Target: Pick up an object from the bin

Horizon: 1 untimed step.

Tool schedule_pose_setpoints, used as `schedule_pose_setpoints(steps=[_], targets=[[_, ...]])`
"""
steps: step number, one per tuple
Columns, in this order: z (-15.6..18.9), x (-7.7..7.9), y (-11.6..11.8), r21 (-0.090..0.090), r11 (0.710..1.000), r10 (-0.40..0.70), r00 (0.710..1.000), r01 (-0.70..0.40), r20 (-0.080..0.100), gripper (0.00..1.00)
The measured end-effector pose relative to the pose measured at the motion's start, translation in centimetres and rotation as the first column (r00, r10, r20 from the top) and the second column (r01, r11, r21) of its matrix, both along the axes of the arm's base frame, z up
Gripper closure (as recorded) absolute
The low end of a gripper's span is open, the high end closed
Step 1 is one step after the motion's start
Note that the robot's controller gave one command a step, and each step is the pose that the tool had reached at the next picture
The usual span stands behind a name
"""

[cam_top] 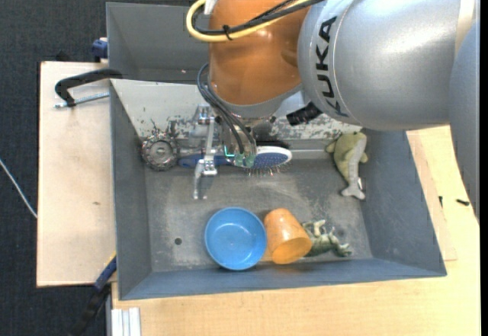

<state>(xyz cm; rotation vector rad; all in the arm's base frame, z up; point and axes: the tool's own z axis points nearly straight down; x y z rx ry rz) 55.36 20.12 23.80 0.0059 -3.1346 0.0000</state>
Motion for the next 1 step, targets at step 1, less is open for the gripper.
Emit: schedule_pose_setpoints(steps=[1], targets=[[-11.81,-5.53,-6.92,-0.003,1.000,-0.030,1.000,0.030,-0.003,0.00]])
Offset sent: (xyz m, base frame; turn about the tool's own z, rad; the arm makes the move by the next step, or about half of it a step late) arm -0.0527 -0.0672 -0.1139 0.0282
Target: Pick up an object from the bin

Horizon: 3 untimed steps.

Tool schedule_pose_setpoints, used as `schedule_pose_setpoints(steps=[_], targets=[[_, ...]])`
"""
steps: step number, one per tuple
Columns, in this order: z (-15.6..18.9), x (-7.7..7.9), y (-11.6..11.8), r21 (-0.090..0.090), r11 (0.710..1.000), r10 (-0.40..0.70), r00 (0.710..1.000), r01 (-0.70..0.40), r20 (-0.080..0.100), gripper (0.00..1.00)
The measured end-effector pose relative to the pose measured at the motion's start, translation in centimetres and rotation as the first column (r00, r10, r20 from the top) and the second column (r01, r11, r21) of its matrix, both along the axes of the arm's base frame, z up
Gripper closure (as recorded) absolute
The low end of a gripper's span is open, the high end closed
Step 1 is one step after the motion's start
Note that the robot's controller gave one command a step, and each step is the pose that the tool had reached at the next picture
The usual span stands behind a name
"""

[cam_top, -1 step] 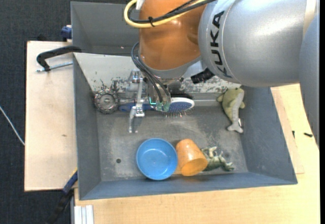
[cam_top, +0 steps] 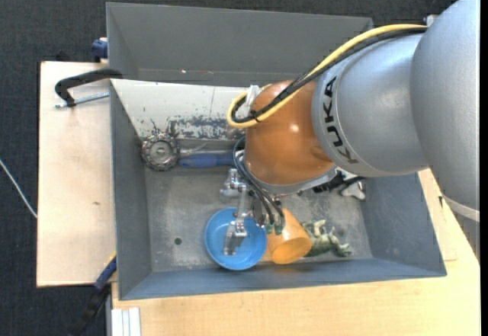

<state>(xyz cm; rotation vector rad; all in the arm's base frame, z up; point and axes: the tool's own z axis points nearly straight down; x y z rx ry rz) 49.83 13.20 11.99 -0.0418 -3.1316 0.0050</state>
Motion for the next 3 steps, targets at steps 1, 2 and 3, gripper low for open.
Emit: schedule_pose_setpoints(steps=[1,2,3], targets=[[-4.6,-0.2,-0.7,0.004,0.910,0.414,0.910,-0.414,0.013,0.00],[-3.9,1.0,-0.5,-0.003,0.912,0.409,0.911,-0.410,0.054,1.00],[12.0,1.7,0.5,-0.001,0.814,0.581,0.814,-0.581,0.024,1.00]])
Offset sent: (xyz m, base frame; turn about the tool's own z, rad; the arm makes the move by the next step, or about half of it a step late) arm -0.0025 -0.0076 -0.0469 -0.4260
